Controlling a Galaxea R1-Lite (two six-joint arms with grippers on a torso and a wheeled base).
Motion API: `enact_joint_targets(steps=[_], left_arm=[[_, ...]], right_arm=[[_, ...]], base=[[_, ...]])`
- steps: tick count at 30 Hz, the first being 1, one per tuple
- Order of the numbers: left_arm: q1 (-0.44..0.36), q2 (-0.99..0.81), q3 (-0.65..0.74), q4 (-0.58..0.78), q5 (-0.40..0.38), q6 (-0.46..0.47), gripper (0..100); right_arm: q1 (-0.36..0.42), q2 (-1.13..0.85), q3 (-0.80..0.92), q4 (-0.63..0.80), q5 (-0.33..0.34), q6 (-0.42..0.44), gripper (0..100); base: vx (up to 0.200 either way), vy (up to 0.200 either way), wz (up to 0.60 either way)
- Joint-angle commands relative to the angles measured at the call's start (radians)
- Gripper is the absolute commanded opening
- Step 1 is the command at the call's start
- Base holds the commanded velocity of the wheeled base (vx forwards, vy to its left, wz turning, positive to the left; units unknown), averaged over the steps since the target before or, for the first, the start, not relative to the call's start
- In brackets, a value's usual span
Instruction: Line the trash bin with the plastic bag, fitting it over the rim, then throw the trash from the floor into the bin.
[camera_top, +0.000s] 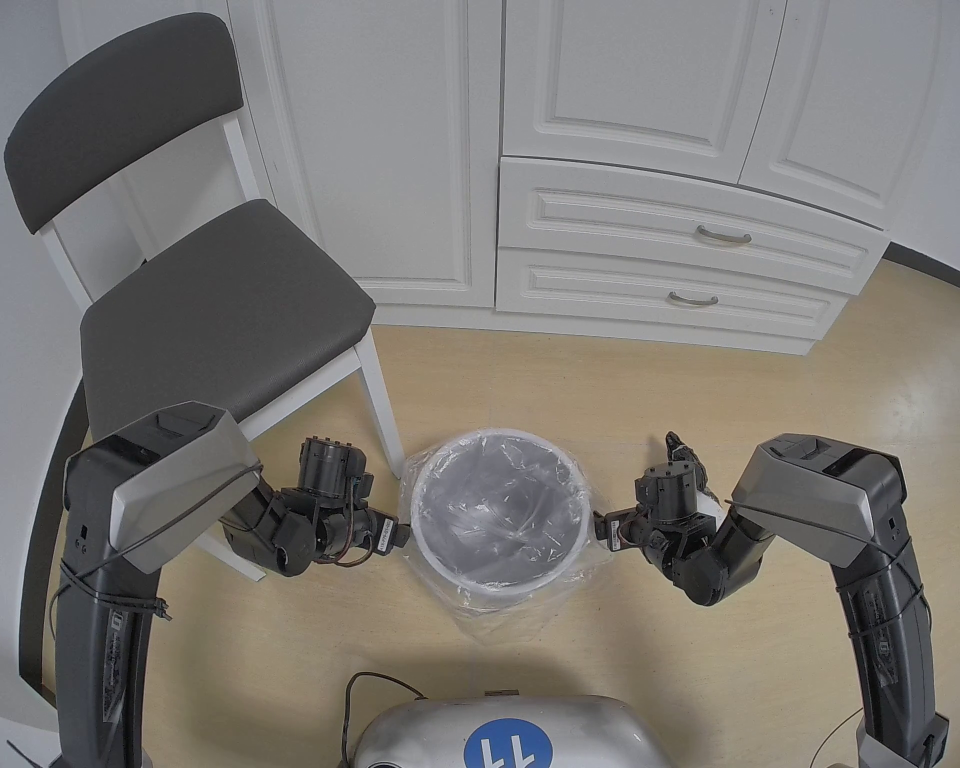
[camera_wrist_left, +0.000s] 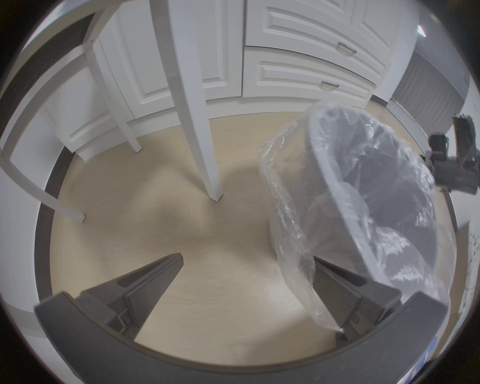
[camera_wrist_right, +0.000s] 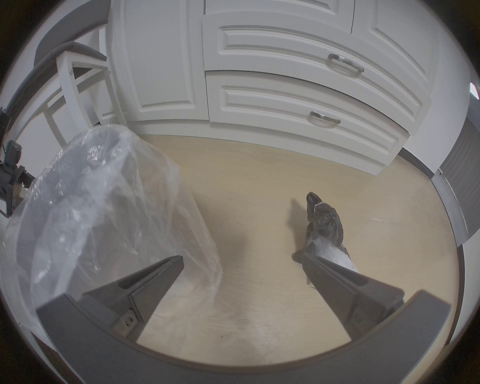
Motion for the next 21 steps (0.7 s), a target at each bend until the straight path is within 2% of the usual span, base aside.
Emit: enact_joint_targets(steps=[1, 6, 13, 21], left_arm=[[-0.002, 0.096, -0.085, 0.013, 0.036, -0.046, 100], [-0.002, 0.134, -0.154, 0.026, 0.077, -0.086, 100], [-0.005, 0.158, -0.202, 0.016, 0.079, -0.135, 100], [0.0, 0.111, -0.174, 0.008, 0.075, -0.149, 100]], right_arm=[[-0.003, 0.035, -0.02, 0.015, 0.0, 0.001, 100], [-0.009, 0.058, -0.048, 0.02, 0.0, 0.001, 100], [-0.023, 0.072, -0.082, 0.016, 0.0, 0.002, 100], [-0.02, 0.035, -0.045, 0.006, 0.0, 0.002, 100]], base=[[0.0, 0.0, 0.0], [0.0, 0.0, 0.0], [0.0, 0.0, 0.0], [0.0, 0.0, 0.0]])
